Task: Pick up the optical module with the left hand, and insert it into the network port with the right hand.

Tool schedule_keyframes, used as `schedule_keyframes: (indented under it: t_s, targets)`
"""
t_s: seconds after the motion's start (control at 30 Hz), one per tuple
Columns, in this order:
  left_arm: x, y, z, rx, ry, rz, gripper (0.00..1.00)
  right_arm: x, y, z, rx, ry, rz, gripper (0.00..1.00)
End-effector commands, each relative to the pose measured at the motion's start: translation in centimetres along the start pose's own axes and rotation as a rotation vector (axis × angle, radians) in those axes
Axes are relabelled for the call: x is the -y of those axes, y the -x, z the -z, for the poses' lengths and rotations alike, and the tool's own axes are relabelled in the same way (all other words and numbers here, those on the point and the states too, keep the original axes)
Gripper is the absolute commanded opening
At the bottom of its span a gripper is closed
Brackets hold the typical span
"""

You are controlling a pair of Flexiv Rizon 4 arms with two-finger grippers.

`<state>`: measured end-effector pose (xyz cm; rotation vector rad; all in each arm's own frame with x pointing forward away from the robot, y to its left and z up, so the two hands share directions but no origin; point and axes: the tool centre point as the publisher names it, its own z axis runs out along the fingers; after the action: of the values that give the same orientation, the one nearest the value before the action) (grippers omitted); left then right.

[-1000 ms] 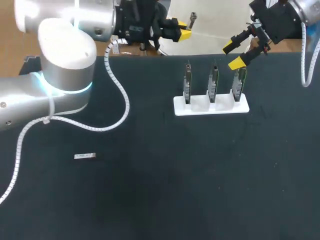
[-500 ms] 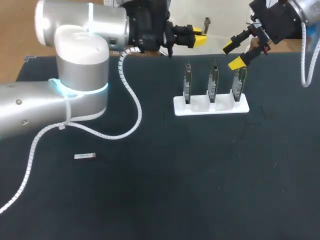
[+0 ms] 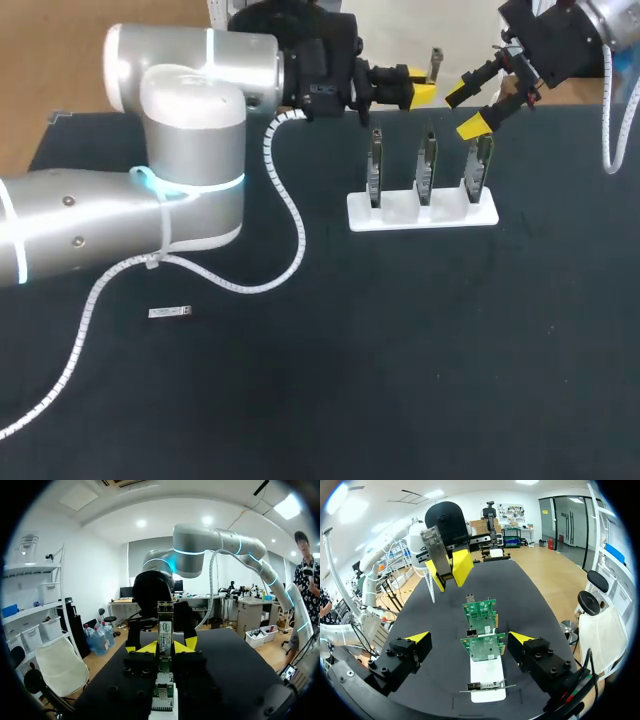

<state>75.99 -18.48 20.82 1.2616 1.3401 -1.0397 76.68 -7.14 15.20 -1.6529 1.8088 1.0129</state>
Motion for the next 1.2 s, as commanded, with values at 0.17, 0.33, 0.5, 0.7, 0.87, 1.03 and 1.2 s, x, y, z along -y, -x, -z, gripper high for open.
schedule_keyframes:
  t_s: [0.17, 0.33, 0.5, 0.7, 0.87, 1.03, 1.2]
  targets:
    - [0.0, -1.5, -1.3, 0.001, -0.001, 0.037, 0.00, -0.2, 0.0, 0.0, 0.000, -0.005, 0.000, 1.00]
    - [-0.1, -2.0, -1.5, -0.007, -0.002, 0.055, 0.00, -0.2, 0.0, 0.0, 0.000, -0.005, 0.000, 1.00]
    - [-0.2, -2.4, -1.6, -0.005, -0.005, 0.058, 0.00, -0.2, 0.0, 0.0, 0.000, -0.005, 0.000, 1.00]
    - [-0.5, -2.9, -1.5, -0.005, 0.001, 0.077, 0.00, -0.2, 0.0, 0.0, 0.000, -0.005, 0.000, 1.00]
    - [-0.7, -3.1, -1.6, -0.008, -0.002, 0.082, 0.00, -0.2, 0.0, 0.0, 0.000, -0.005, 0.000, 1.00]
    - [-1.0, -3.6, -1.7, -0.015, -0.004, 0.095, 0.00, -0.2, 0.0, 0.0, 0.000, -0.005, 0.000, 1.00]
    - [-1.0, -3.8, -1.8, -0.016, -0.008, 0.093, 0.00, -0.2, 0.0, 0.0, 0.000, -0.005, 0.000, 1.00]
